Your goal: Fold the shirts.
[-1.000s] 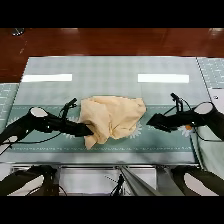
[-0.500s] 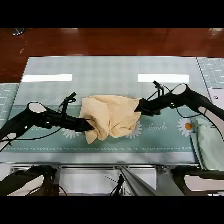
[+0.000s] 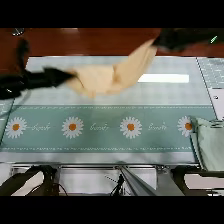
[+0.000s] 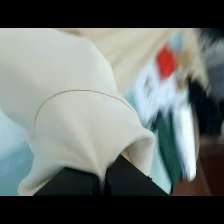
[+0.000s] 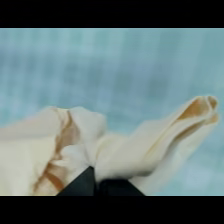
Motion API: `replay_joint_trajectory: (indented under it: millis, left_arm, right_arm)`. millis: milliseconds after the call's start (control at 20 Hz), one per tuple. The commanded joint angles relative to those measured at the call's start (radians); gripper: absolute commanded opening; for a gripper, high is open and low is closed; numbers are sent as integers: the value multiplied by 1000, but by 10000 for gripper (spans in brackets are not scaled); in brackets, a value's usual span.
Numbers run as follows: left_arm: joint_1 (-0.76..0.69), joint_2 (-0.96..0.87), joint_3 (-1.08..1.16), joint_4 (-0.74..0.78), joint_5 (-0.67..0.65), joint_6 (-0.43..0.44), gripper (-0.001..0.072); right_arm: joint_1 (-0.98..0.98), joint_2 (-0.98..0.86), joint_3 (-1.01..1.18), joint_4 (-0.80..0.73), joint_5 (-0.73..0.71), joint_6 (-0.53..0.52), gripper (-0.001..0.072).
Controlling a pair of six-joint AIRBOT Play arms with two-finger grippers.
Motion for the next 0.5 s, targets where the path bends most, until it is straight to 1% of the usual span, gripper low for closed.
replay_joint_trajectory:
  millis: [0, 50, 100, 200, 250, 350, 450]
  left_arm:
    - [139, 51, 293, -158, 25, -60, 23]
    - [172, 63, 368, -140, 18, -87, 23]
    - [208, 81, 441, -89, 14, -135, 23]
    - [267, 134, 539, 78, 6, -227, 23]
    - [297, 173, 562, 172, -8, -264, 23]
    - [341, 262, 562, 323, -23, -299, 23]
    - [350, 360, 561, 476, -52, -306, 23]
  right_arm:
    - [-58, 88, 343, -58, 42, 62, 24]
    - [-75, 156, 330, -64, 40, 42, 24]
    - [-90, 227, 301, -70, 42, 19, 24]
    - [-105, 389, 203, -131, 43, -17, 24]
    - [-105, 474, 149, -185, 45, -23, 25]
    - [-105, 612, 71, -269, 69, -23, 25]
    - [-105, 723, 34, -311, 127, -19, 25]
